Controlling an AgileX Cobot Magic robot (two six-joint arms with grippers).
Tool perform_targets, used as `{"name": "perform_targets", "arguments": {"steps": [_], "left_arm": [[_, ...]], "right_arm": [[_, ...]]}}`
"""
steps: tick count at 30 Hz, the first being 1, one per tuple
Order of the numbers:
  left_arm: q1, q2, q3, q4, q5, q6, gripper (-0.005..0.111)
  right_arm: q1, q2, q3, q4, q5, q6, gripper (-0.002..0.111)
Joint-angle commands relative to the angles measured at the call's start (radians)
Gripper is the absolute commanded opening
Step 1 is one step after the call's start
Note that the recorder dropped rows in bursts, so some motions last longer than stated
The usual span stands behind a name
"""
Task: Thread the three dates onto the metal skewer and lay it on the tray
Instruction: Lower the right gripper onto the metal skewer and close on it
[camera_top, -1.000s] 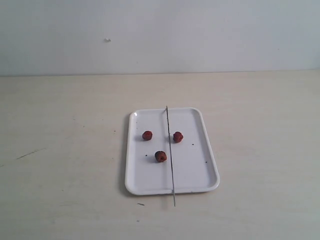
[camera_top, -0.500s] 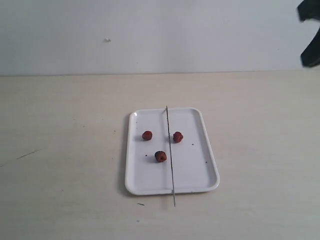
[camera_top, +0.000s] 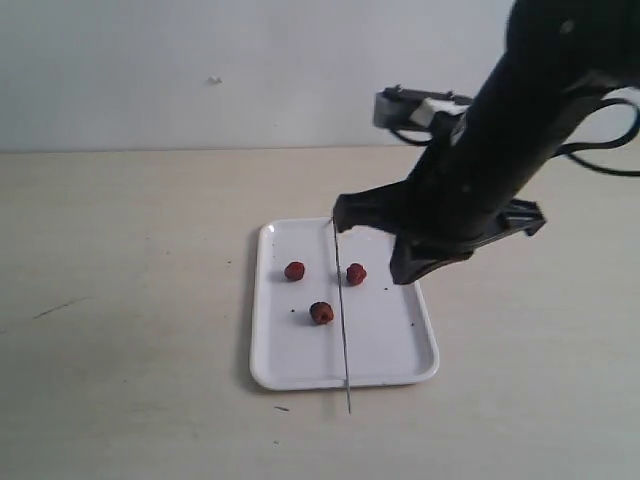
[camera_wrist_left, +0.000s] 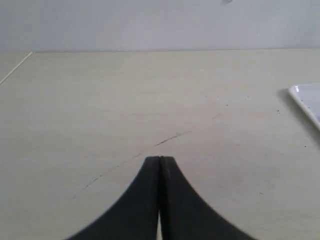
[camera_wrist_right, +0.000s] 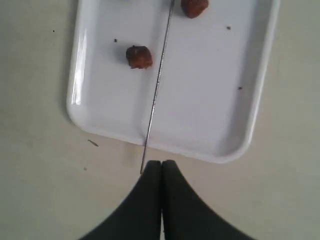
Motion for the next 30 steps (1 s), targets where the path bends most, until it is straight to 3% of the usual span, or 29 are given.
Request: {"name": "perform_targets", "arguments": {"steps": [1, 9, 19, 30], "left_arm": [[0.002, -0.006, 0.003, 0.002, -0.003, 0.004, 0.001], [0.002, -0.006, 0.003, 0.002, -0.003, 0.004, 0.001], [0.002, -0.006, 0.003, 0.002, -0.003, 0.004, 0.001], [0.002, -0.006, 0.003, 0.002, -0.003, 0.004, 0.001]], "right_arm": [[0.109, 0.093, -0.026, -0.148, -0.086, 0.181, 0.000], [0.184, 0.232, -0.144, -0.254, 0.048, 0.285, 0.002], [0.184, 0.356, -0.186, -0.277, 0.034, 0.311, 0.036], [0.184, 0.435, -0.229, -0.297, -0.025, 0.327, 0.037]]}}
